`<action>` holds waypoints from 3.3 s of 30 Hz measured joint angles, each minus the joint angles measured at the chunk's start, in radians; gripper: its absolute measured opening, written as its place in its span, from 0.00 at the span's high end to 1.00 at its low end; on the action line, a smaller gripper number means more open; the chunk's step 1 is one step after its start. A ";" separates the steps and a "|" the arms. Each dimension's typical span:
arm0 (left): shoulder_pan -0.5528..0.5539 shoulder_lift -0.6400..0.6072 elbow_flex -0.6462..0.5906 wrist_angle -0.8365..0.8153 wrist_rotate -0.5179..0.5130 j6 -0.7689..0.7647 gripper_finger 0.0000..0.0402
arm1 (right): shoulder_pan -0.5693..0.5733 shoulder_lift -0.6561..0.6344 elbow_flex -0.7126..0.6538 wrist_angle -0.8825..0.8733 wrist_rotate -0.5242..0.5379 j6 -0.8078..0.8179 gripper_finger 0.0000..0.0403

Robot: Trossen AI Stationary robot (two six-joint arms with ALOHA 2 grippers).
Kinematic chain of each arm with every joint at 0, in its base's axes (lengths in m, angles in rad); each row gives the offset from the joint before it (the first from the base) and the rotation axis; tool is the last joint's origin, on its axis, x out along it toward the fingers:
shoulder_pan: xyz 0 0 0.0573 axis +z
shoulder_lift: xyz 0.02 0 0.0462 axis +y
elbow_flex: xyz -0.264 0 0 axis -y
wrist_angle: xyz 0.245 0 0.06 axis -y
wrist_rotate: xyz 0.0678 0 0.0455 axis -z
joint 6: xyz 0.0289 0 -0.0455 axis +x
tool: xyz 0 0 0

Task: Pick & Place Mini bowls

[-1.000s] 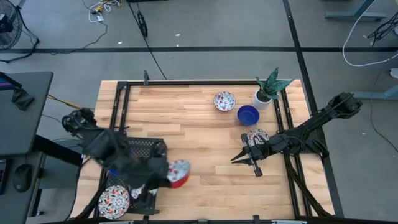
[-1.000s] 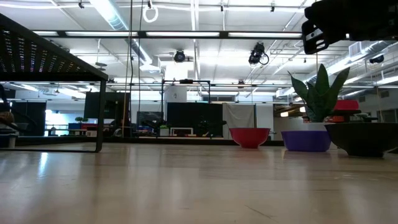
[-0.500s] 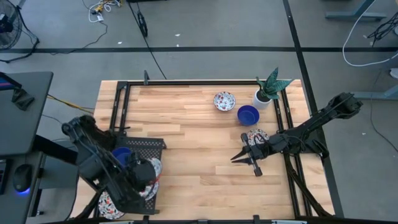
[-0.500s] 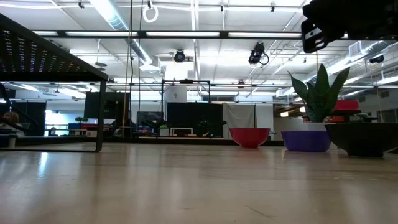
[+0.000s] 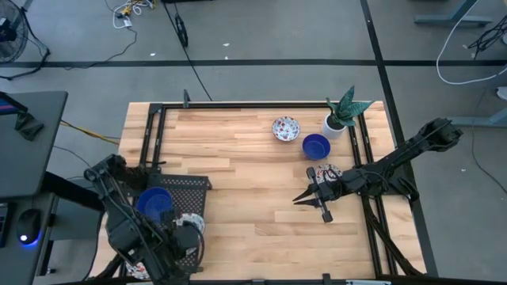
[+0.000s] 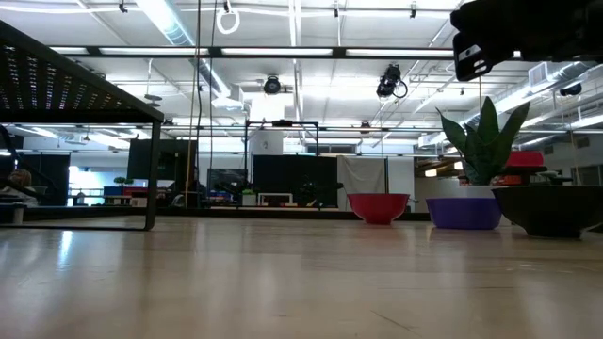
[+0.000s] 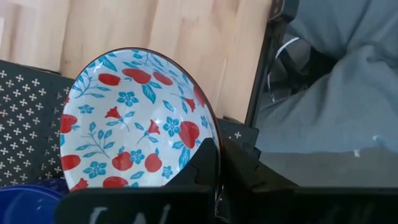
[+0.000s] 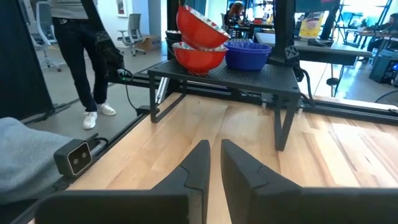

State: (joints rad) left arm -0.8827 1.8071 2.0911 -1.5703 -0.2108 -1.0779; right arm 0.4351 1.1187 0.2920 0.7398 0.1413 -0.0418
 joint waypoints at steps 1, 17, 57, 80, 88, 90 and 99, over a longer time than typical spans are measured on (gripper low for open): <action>-0.004 0.001 0.000 0.000 -0.008 -0.009 0.97 | 0.000 0.000 0.000 0.000 0.000 0.000 0.90; -0.075 0.070 -0.005 -0.001 -0.073 0.042 0.97 | 0.000 0.000 0.000 0.006 0.000 0.003 0.90; -0.128 0.071 -0.006 -0.001 -0.147 0.266 0.97 | 0.000 0.000 0.000 0.015 0.000 0.001 0.90; -0.141 -0.088 -0.247 0.000 -0.215 0.240 0.97 | 0.001 0.000 0.000 0.023 -0.001 0.011 0.90; -0.143 -0.088 -0.246 0.000 -0.194 0.141 0.97 | 0.001 0.000 0.000 0.027 -0.001 0.027 0.90; -0.143 -0.088 -0.246 0.000 -0.193 0.138 0.97 | 0.001 0.000 0.000 0.026 -0.001 0.027 0.90; -0.143 -0.087 -0.246 0.032 -0.185 0.093 0.97 | 0.000 0.000 0.000 0.025 -0.001 0.026 0.90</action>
State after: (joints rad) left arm -1.0256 1.7203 1.8454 -1.5381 -0.3954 -0.9844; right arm 0.4355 1.1187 0.2920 0.7647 0.1406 -0.0158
